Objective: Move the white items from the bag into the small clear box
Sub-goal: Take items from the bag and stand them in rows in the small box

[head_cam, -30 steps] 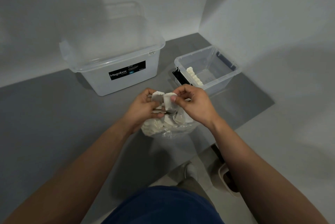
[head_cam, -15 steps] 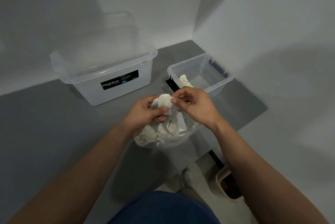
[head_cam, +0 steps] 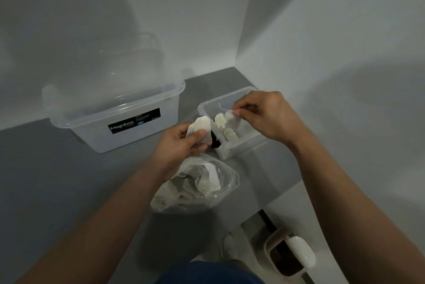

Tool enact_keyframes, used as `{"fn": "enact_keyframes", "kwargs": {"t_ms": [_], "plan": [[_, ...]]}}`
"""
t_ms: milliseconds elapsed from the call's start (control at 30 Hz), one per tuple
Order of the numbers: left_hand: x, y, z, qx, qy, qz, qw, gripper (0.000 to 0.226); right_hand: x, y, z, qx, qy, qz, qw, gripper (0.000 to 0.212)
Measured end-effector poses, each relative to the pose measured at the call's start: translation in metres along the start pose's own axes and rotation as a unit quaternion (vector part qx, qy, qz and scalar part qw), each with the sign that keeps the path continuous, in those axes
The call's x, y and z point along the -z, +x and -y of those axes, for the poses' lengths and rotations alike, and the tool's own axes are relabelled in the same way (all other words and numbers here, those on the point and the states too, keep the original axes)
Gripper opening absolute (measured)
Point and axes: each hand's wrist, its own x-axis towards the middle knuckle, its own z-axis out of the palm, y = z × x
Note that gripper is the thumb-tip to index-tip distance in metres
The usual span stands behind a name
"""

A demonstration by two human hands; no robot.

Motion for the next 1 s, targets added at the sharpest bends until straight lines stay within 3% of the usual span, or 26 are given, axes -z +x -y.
{"fn": "enact_keyframes", "kwargs": {"t_ms": [300,467,600,733,1000], "plan": [[-0.021,0.025,0.003,-0.031,0.043,-0.061,0.997,0.017,0.003,0.046,-0.081,-0.018,-0.067,0.016,0.997,0.010],[-0.029,0.036,0.004,-0.044,0.068,-0.102,0.992,0.029,-0.026,0.078,-0.122,-0.001,-0.102,0.046,0.994,0.012],[-0.033,0.042,0.008,-0.047,0.077,-0.121,0.989,0.028,-0.053,0.102,-0.146,-0.009,-0.125,0.138,0.982,0.016],[-0.037,0.048,0.013,-0.054,0.092,-0.137,0.985,0.031,-0.072,0.114,-0.160,-0.015,-0.163,0.272,0.948,0.018],[-0.040,0.052,0.019,-0.057,0.103,-0.136,0.984,0.030,-0.094,0.130,-0.170,-0.030,-0.204,0.319,0.925,0.025]]}}
